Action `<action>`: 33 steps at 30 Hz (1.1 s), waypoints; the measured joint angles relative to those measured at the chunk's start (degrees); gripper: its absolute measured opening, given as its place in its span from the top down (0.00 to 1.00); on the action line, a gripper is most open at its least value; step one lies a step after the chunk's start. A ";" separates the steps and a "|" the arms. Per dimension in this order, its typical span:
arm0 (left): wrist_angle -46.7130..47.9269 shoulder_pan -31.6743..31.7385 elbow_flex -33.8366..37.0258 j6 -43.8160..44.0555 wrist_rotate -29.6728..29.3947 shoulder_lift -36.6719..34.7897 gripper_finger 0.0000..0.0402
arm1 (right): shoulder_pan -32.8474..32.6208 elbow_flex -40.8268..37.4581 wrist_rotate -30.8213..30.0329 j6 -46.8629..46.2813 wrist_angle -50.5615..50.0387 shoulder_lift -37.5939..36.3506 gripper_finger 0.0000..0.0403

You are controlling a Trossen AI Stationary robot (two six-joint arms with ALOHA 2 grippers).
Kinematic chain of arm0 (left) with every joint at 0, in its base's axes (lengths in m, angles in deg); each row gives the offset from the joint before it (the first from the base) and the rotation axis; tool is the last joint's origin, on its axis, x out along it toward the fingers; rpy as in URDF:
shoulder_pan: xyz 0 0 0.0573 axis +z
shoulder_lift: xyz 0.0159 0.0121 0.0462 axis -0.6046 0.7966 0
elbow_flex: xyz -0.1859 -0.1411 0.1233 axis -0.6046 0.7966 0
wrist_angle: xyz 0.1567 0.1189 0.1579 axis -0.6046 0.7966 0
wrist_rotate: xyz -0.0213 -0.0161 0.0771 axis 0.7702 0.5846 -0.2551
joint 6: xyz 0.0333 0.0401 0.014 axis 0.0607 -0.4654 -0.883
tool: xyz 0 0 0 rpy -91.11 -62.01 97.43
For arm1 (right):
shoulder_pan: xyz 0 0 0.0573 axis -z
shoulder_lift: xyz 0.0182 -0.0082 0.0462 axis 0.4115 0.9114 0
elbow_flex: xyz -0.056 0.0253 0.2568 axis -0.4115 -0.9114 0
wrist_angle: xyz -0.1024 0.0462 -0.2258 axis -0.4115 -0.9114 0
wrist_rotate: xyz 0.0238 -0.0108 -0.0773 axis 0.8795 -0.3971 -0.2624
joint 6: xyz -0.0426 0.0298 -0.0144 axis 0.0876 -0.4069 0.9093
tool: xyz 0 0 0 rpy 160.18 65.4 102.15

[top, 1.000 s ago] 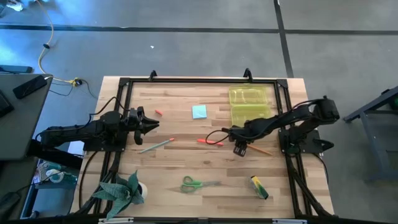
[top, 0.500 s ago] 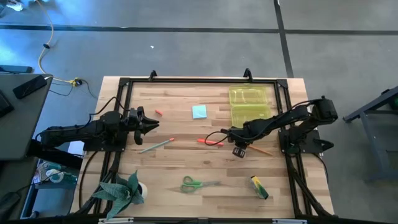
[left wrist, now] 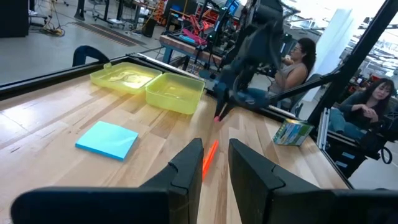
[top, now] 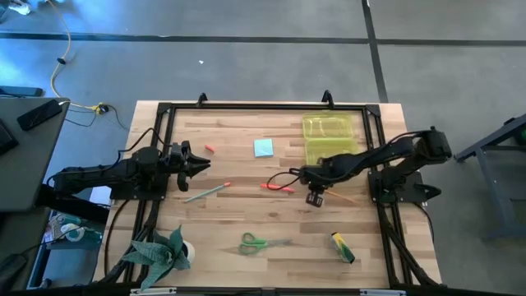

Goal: Pack school essentials
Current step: Put the yellow pencil into the yellow storage box

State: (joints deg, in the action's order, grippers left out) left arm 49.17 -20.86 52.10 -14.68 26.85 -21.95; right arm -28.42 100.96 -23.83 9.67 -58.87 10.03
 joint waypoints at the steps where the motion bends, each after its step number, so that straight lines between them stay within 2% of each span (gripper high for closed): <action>1: 0.00 0.01 0.00 0.00 0.00 0.00 0.83 | 0.00 0.29 -0.01 0.74 -0.40 -0.69 0.98; 14: 0.00 0.02 -0.02 0.00 0.00 0.04 0.83 | -0.02 7.41 -0.21 13.80 -2.56 -12.17 0.98; 24: 0.00 0.01 0.00 0.00 0.00 0.04 0.83 | 0.55 14.08 -12.83 37.66 -12.00 -13.93 0.98; 33: 0.00 0.02 0.00 0.00 0.00 0.04 0.83 | 6.69 11.70 -13.59 41.35 -18.09 -13.91 0.98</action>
State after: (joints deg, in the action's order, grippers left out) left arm 49.17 -20.84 52.10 -14.68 26.85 -21.91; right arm -21.73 112.66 -37.42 51.02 -76.95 -3.88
